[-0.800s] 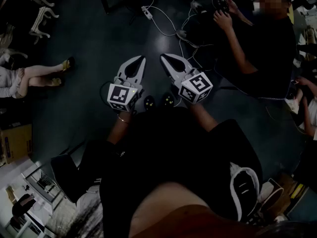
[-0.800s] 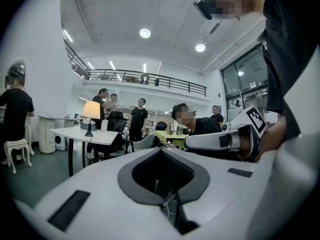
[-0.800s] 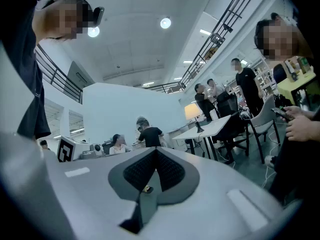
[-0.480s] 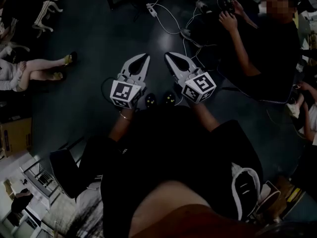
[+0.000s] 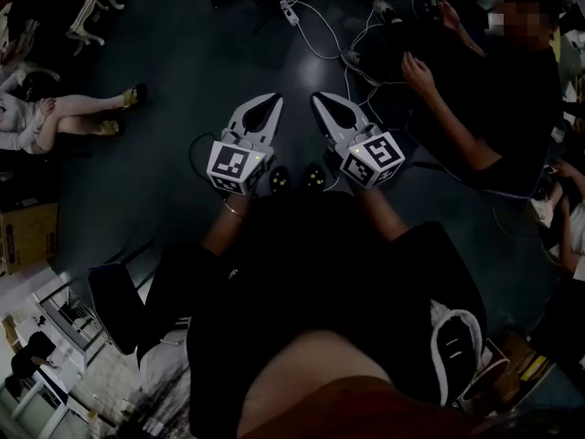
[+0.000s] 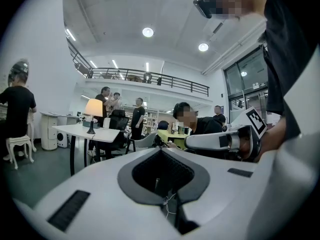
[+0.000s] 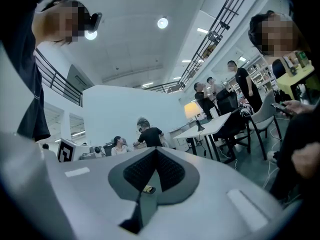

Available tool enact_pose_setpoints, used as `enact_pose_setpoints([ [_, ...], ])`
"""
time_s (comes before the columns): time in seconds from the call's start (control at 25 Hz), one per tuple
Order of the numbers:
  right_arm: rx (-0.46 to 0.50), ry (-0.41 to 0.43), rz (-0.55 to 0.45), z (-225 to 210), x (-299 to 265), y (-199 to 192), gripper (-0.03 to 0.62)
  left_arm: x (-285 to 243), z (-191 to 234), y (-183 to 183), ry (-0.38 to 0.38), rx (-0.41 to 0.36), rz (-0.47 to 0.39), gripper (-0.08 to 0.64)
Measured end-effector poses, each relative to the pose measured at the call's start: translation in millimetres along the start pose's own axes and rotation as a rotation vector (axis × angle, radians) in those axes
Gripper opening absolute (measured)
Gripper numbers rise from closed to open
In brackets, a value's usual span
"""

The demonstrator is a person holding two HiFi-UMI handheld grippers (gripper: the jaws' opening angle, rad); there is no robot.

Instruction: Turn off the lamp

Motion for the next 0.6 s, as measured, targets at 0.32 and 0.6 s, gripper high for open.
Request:
enact_pose_setpoints([
  [0.32, -0.036, 0.016, -0.015, -7, 5, 0, -0.001, -6, -4, -4, -0.001, 0.013, 0.027, 0.008],
  [0.6, -0.062, 0.031, -0.047, -14, 3, 5, 0.000, -13, -8, -8, 0.012, 0.030, 0.036, 0.006],
])
Point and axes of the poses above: the fingertips, and each gripper's own axes: x backward along the fingers, z to its left, y out of its top, the point moved 8 cm from there along x, backward along the fingers, and after that the axes turned 11 degrees about -y, right-handed, at the moved point
